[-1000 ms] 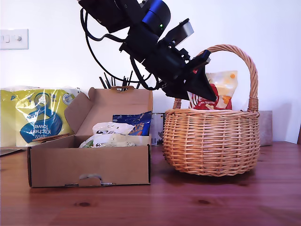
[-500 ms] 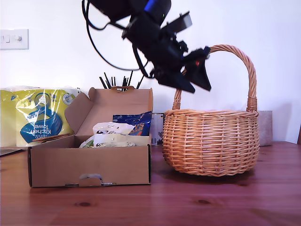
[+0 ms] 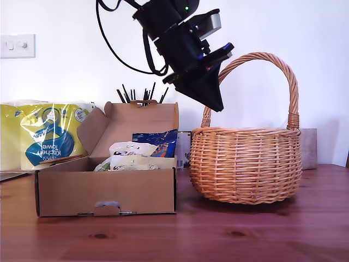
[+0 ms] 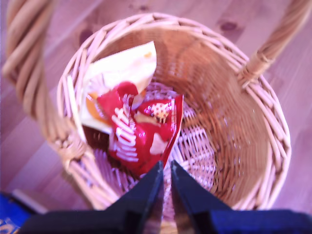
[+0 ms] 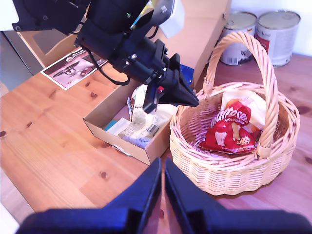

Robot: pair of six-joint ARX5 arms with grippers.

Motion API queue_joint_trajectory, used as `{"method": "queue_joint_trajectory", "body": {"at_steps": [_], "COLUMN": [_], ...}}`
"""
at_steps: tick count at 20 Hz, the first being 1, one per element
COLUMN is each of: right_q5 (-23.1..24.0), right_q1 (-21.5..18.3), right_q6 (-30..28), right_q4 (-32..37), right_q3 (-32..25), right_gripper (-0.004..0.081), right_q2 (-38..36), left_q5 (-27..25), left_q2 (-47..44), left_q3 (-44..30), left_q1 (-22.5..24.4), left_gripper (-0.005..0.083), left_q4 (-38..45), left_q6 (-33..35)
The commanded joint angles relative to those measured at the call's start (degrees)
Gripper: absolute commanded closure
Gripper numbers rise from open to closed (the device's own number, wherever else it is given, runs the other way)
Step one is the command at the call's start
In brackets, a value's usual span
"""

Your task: Move the bags of Easter eggs from the cardboard box on the left into the woven basket on the right side.

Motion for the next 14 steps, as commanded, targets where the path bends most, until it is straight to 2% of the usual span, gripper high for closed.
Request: {"method": "queue_joint_trajectory", "body": {"at_steps": [1,4,7,11,14], "right_q5": [0.2,1.86,1.97,1.97,1.97], "right_q1": [0.26,0.26,0.26,0.26,0.26], "right_q6": [-0.2,-0.17,-0.17,-0.2,-0.2], "right_q4": [0.63,0.83,0.76,0.5,0.13], "right_q3": [0.48,0.48,0.48,0.48,0.48], "right_gripper": [0.0782,0.0782,0.0782,0.0782,0.0782], "right_q2": [-0.11,-0.11,-0.13,-0.13,-0.13], "left_q5": [-0.22,-0.42,-2.25,-2.47,-0.52], "left_q2": [-3.56,-6.03,-11.06,-22.27,-32.35], "left_q3": [-0.79,-1.66,-8.55,-26.03,-40.5], "left_q1": [0.59,1.25,1.88,4.7,9.73], "left_gripper": [0.0793,0.0793,0.0793,0.0793,0.0793], "left_q4": [0.5,-0.44,1.9,9.81,16.26], "left_q6": [0.35,0.2,0.17,0.31,0.37]}}
